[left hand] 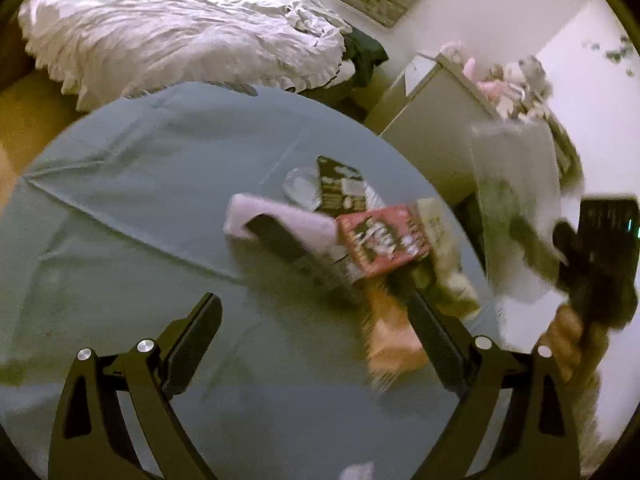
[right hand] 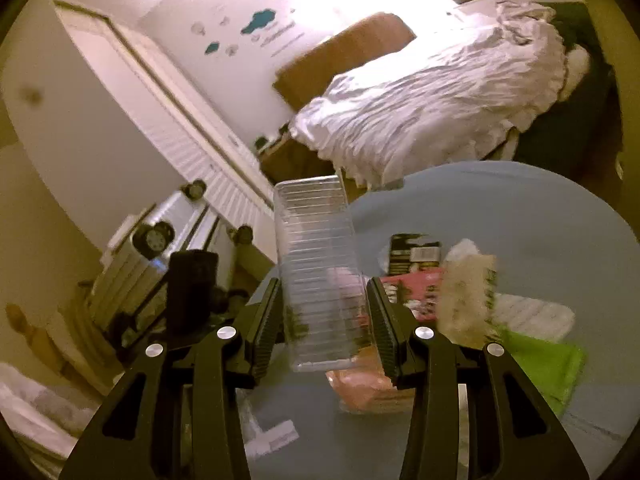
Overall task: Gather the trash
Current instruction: 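Grasp the clear plastic tray with the right tool while the left tool grasps the pink tube, then carry the tray and tube over the black bin and open both tools, then grasp the white paper bag with the right tool while the left tool grasps the pink tube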
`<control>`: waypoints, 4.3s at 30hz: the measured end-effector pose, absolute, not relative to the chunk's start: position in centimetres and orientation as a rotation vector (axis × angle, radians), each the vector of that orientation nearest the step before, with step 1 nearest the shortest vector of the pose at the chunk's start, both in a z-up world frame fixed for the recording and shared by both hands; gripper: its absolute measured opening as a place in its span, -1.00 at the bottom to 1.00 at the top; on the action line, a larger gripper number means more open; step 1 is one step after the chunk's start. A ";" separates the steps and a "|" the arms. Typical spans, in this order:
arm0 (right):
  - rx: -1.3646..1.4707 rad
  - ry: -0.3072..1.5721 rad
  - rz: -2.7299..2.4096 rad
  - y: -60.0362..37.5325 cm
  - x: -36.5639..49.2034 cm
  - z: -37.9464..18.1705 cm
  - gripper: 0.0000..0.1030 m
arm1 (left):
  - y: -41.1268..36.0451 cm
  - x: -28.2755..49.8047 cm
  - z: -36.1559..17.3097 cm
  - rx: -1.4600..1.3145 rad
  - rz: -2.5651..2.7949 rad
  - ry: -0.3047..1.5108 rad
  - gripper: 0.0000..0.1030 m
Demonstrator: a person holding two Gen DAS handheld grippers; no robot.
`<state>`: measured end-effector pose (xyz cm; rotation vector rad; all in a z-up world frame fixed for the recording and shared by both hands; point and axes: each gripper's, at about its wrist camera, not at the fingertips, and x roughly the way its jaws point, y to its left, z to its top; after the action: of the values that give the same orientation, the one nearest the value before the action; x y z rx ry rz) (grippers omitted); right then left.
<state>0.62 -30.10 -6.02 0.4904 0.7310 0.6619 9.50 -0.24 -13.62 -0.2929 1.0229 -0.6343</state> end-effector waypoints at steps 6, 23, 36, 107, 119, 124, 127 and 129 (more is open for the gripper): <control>0.536 0.699 0.627 -33.1 -0.7 -7.1 -0.15 | -2.2 10.8 -15.2 -0.387 -0.522 1.055 0.11; 0.581 0.598 0.555 -38.5 -3.3 -9.1 -0.15 | -0.4 8.2 -12.8 -0.465 -0.473 0.940 -0.76; 0.763 0.379 0.070 -55.1 -4.9 -10.8 -0.16 | -19.2 10.9 -5.2 -0.283 -0.896 0.864 -0.76; 0.268 0.804 0.383 -28.7 -0.6 -10.1 0.31 | -3.5 15.9 -15.0 0.479 -0.915 0.897 0.20; 0.249 0.937 0.304 -28.1 5.0 -13.1 -0.19 | -3.1 11.9 -14.8 0.224 -0.721 0.929 -0.23; 0.354 0.878 0.351 -30.3 3.7 -12.6 -0.21 | -3.2 11.8 -14.8 0.144 -0.657 0.945 -0.23; 0.413 0.841 0.363 -32.2 2.6 -12.2 -0.21 | -2.9 11.3 -14.5 0.110 -0.649 0.941 -0.30; 0.453 0.807 0.368 -33.6 1.8 -12.0 -0.21 | -2.4 11.0 -13.9 0.074 -0.639 0.930 -0.31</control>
<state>1.76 -33.57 -11.99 0.4529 0.8067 0.3679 10.96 -2.41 -13.91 0.0741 0.9297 -0.6388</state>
